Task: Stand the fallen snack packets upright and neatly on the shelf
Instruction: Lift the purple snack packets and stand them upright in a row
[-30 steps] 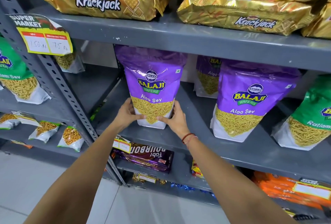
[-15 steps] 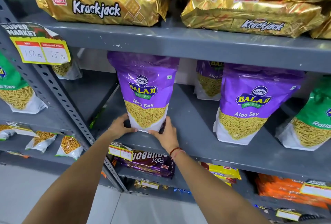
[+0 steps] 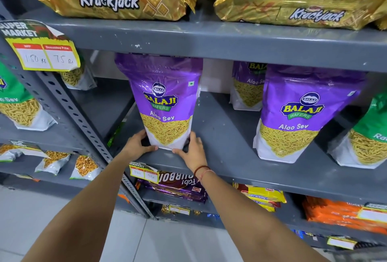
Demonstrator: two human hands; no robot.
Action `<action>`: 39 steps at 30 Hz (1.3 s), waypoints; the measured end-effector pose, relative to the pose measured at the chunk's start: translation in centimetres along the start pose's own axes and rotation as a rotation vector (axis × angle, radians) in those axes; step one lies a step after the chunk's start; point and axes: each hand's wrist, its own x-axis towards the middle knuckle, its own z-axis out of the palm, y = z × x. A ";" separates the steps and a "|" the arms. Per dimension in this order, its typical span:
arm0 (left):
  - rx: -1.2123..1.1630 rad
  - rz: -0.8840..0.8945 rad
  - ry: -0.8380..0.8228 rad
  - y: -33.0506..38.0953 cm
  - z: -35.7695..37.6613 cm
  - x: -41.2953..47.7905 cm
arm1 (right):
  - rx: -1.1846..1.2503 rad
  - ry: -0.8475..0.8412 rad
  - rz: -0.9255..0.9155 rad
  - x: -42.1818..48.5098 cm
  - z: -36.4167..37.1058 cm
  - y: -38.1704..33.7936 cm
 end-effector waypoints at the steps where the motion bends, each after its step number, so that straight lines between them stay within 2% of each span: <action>1: 0.007 -0.003 0.008 0.0 0.0 0.0 | -0.021 0.002 -0.002 0.0 0.1 0.0; 8: 0.014 -0.007 0.075 -0.1 0.7 -0.5 | -0.009 -0.016 -0.025 -0.1 -0.1 0.3; 10: 0.010 -0.004 0.161 0.1 1.4 -1.3 | 0.083 -0.010 -0.042 -0.6 -0.8 0.5; 12: -0.031 0.019 0.333 0.4 2.4 -2.6 | 0.164 0.026 -0.047 -1.7 -2.1 1.1; 15: -0.229 0.047 0.625 1.3 4.7 -5.1 | 0.169 0.204 -0.105 -4.1 -5.4 3.7; 17: -0.263 0.105 0.681 2.7 6.8 -6.2 | 0.150 0.416 -0.114 -5.9 -8.5 6.2; 20: -0.218 0.276 0.538 6.5 10.8 -6.3 | 0.168 0.779 -0.029 -8.1 -13.6 9.6; 22: -0.130 0.387 0.375 9.4 13.7 -5.7 | 0.192 0.895 0.048 -8.7 -17.0 11.2; 23: -0.091 0.420 0.286 10.9 15.2 -5.2 | 0.208 0.896 0.075 -8.7 -18.6 11.8; 26: -0.007 0.409 0.031 14.8 19.3 -3.2 | 0.275 0.717 0.149 -7.6 -22.7 12.8; 29: -0.277 0.202 -0.283 17.6 22.5 -2.1 | 0.349 0.467 0.113 -6.7 -24.9 13.2; 31: -0.415 0.140 -0.412 18.2 23.8 -1.7 | 0.325 0.351 0.075 -6.4 -25.3 13.4; 34: -0.410 0.187 -0.360 17.7 24.5 -1.7 | 0.328 0.333 0.085 -6.3 -25.1 13.4; 39: -0.404 0.157 -0.209 16.0 22.9 -2.0 | 0.261 0.290 0.065 -6.5 -23.3 12.9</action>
